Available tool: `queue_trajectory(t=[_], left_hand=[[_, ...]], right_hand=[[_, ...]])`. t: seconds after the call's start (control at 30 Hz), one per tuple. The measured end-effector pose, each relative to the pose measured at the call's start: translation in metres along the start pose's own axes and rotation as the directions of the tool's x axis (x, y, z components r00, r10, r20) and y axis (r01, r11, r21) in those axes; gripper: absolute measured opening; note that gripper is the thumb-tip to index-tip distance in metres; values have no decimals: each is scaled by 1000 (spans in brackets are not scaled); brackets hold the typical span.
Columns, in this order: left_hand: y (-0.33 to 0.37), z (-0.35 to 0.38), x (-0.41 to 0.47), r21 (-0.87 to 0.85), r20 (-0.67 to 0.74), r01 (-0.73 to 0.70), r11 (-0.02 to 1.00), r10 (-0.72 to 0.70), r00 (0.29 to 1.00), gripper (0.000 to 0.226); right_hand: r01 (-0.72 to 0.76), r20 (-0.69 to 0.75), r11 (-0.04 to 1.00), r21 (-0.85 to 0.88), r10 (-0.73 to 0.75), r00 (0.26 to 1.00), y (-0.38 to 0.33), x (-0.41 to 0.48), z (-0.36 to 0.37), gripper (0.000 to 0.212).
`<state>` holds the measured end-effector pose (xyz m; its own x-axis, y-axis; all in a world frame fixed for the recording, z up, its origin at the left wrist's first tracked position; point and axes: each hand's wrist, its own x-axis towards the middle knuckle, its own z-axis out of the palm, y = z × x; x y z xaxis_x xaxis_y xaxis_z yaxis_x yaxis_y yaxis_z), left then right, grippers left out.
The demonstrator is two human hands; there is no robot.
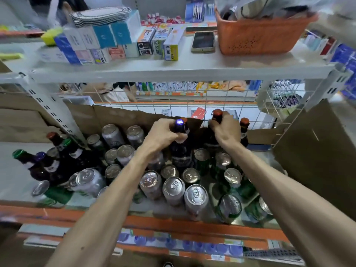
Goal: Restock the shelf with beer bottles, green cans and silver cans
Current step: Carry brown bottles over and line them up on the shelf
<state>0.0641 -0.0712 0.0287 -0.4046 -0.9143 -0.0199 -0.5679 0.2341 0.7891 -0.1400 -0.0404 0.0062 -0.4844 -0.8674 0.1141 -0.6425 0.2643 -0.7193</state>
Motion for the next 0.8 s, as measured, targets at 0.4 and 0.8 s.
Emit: queue_trajectory(t=[0.4,0.8], left_hand=[[61,-89,-35,10,-289,-126,992,124,949,30],[8,-220,-230,-197,-710,-57,979,-102,697,24]], right_hand=[[220,-210,969,-116,-241,948,-130,-36,-61,25],[595,-44,803,42,-594,804,-274,-168,8,25]])
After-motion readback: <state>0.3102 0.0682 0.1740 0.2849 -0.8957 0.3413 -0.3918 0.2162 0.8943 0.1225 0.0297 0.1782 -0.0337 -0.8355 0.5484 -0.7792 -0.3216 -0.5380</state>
